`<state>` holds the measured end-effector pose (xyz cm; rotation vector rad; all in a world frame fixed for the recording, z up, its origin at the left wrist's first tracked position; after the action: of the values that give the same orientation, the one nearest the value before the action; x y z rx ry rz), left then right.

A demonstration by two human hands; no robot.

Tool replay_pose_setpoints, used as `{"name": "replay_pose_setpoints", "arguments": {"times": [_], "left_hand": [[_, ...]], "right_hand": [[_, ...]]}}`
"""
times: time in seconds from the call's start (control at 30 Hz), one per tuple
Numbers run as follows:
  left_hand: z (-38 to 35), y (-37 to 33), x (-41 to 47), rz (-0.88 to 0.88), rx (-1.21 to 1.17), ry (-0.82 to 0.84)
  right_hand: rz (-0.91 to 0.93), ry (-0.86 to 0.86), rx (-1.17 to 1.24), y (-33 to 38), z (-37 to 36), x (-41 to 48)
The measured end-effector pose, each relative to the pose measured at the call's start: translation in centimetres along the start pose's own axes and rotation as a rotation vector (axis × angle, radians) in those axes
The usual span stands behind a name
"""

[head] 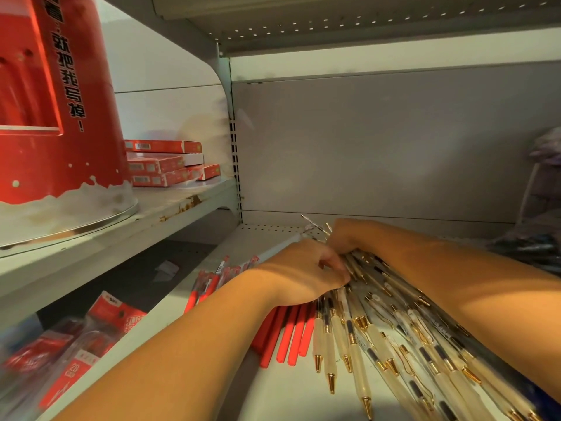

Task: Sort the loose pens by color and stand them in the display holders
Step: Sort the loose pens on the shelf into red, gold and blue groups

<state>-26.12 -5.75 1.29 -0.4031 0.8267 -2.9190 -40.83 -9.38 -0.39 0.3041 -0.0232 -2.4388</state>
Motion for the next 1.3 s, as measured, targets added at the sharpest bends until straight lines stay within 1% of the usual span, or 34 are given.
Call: {"name": "replay_pose_setpoints", "arguments": {"times": [0.07, 0.23, 0.33, 0.4, 0.5, 0.6, 0.7, 0.8, 0.87, 0.97, 1.07, 1.17, 1.3], "left_hand": [[-0.3, -0.3, 0.0, -0.017, -0.010, 0.036], [-1.3, -1.0, 0.1, -0.075, -0.005, 0.159], [-1.5, -1.0, 0.1, -0.085, 0.025, 0.179], [-1.3, -1.0, 0.1, -0.084, 0.031, 0.171], [-1.3, -1.1, 0.1, -0.077, 0.038, 0.170], [-0.6, -0.9, -0.1, -0.049, 0.080, 0.113], [0.2, -0.7, 0.1, -0.031, 0.063, 0.022], [1.2, -0.5, 0.0, 0.016, 0.075, -0.098], [1.4, -0.5, 0.0, 0.042, 0.080, -0.147], [1.3, -0.4, -0.1, 0.073, 0.006, -0.201], [1.1, -0.8, 0.0, 0.045, -0.014, -0.216], [0.4, -1.1, 0.1, 0.029, -0.040, -0.187], [-0.4, -1.9, 0.1, -0.009, -0.003, -0.112]], "right_hand": [[-0.033, -0.018, 0.128, -0.8, 0.6, 0.3], [-0.064, -0.149, 0.466, -4.1, 5.1, 0.5], [-0.045, -0.204, 0.627, -5.8, 8.1, -0.5], [-0.018, -0.209, 0.717, -6.3, 9.6, -1.7], [0.008, -0.131, 0.874, -6.6, 10.5, -4.3], [-0.005, 0.043, 0.976, -6.2, 8.8, -7.0], [-0.050, 0.201, 1.048, -6.1, 5.7, -9.3], [-0.087, 0.271, 1.010, -6.4, 2.6, -11.0], [-0.100, 0.333, 0.959, -6.3, 0.6, -12.0], [-0.126, 0.395, 0.851, -6.2, -1.5, -13.0], [-0.125, 0.296, 0.663, -6.1, -2.1, -13.6], [-0.119, 0.210, 0.507, -6.1, -2.2, -14.0], [-0.093, 0.224, 0.501, -6.0, -2.2, -14.9]]}}
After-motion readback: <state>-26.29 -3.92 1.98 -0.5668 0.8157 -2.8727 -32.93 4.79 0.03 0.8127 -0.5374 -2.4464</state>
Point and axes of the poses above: each hand's wrist, its own x-axis towards the middle knuckle, its own z-axis out of the back of the hand, y = z × x, the point moved 9 cm from there along x, towards the middle knuckle, and after that the axes turned 15 degrees about -z, right-handed, at the moved point
